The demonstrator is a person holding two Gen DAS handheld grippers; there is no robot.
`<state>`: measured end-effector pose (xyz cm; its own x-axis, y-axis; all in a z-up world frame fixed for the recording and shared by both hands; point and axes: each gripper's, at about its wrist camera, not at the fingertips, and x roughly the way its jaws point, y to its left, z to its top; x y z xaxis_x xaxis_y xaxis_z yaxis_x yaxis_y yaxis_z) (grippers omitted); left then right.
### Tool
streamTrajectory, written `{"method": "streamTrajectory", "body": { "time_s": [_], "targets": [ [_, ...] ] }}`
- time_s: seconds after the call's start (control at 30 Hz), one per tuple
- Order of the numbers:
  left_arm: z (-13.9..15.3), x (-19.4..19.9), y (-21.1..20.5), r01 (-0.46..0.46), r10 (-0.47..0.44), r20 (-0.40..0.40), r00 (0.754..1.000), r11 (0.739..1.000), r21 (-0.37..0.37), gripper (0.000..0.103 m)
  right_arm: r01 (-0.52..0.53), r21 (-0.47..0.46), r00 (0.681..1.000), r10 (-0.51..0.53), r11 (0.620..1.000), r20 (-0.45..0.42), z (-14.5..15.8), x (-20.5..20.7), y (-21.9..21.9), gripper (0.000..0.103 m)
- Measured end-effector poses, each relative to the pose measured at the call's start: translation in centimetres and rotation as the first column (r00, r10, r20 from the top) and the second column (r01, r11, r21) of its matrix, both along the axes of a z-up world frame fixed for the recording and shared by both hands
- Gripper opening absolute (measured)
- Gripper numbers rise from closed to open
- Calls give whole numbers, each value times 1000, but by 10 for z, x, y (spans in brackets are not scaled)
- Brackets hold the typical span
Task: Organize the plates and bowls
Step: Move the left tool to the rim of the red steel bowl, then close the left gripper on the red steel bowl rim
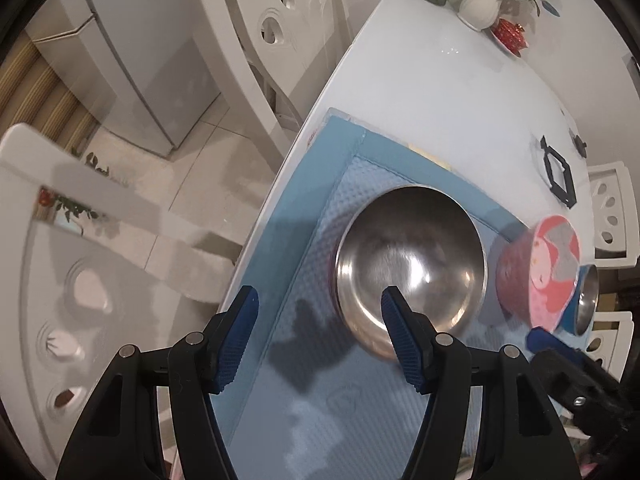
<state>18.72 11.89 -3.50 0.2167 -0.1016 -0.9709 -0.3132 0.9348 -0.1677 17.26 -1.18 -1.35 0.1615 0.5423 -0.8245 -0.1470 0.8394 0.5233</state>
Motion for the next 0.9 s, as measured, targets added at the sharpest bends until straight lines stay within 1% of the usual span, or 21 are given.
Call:
{"method": "streamTrajectory", "body": {
  "time_s": [0.07, 0.2, 0.23, 0.33, 0.43, 0.5, 0.6, 0.63, 0.8, 0.9],
  "targets": [
    [-9, 6, -2, 6, -6, -1, 1000, 1000, 5, 62, 20, -8, 1000, -20, 1000, -15, -16, 6, 2, 54],
    [-21, 12, -6, 11, -11, -10, 1000, 1000, 4, 60, 24, 0, 999, -24, 1000, -42, -38, 15, 5, 54],
    [-24, 13, -8, 11, -11, -12, 1000, 1000, 14, 60, 26, -5, 999, -26, 1000, -44, -43, 18, 6, 54],
    [-30, 16, -11, 22, -22, -20, 1000, 999, 25, 60, 22, -56, 998, -25, 998, -51, -56, 27, 9, 54],
    [-38, 20, -15, 30, -29, -32, 999, 999, 41, 59, 8, -73, 998, -12, 997, -57, -64, 32, 13, 54],
    [-42, 22, -15, 28, -27, -37, 999, 999, 37, 57, -10, -102, 998, 4, 995, -57, -70, 35, 17, 54],
    [-49, 22, -13, 10, -10, -39, 999, 1000, -7, 51, -27, -123, 998, 19, 992, -59, -77, 38, 23, 54],
    [-50, 21, -13, 7, -8, -41, 999, 1000, -1, 47, -31, -128, 998, 24, 991, -59, -79, 39, 25, 53],
    [-52, 24, -10, 4, -4, -26, 1000, 1000, -4, 45, -55, -162, 997, 45, 985, -67, -89, 41, 32, 48],
    [-51, 26, -13, 24, -24, -7, 1000, 1000, -8, 35, -58, -173, 997, 47, 983, -67, -93, 44, 36, 45]
  ]
}}
